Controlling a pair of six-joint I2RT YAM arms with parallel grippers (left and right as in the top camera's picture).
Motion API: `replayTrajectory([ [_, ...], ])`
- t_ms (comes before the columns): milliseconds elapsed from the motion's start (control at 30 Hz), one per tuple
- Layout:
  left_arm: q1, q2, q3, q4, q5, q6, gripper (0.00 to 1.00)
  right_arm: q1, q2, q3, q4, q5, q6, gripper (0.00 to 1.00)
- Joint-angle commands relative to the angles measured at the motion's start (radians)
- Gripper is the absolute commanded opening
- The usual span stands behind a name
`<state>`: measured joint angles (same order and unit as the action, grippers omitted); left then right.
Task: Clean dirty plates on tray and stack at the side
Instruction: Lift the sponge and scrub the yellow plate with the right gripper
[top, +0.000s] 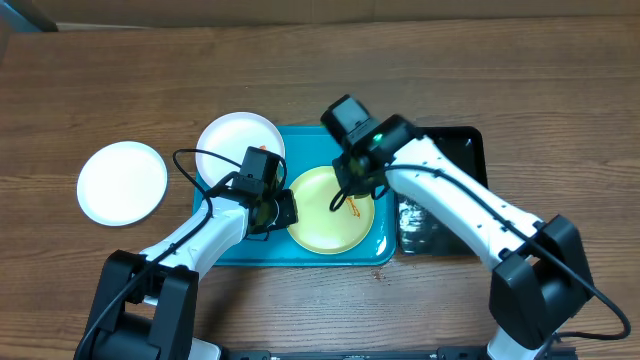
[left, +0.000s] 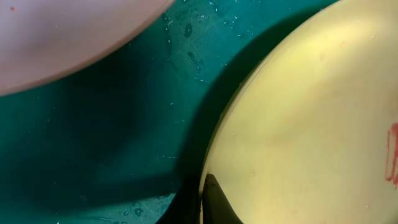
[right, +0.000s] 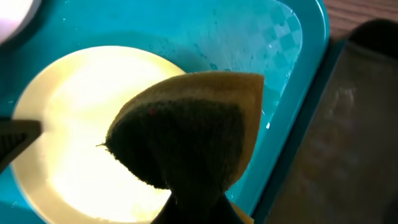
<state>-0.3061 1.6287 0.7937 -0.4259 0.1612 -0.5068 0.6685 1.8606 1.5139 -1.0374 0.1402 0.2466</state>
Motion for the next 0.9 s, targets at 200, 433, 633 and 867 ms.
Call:
replayTrajectory([
  [200, -0.001, 0.045, -0.016, -0.022, -0.006, -0.01, 0.04, 0.026, -0.012, -0.171, 0.167, 0.091, 0.021, 0.04],
  [433, -0.001, 0.045, -0.016, -0.022, -0.006, -0.01, 0.04, 0.026, 0.001, -0.286, 0.296, 0.09, 0.046, 0.04],
  [633, -0.001, 0.045, -0.016, -0.022, -0.006, -0.01, 0.04, 0.026, 0.003, -0.385, 0.411, 0.061, 0.066, 0.04],
  [867, -0.001, 0.045, -0.016, -0.021, -0.003, -0.01, 0.04, 0.026, 0.003, -0.428, 0.462, -0.049, 0.069, 0.04],
])
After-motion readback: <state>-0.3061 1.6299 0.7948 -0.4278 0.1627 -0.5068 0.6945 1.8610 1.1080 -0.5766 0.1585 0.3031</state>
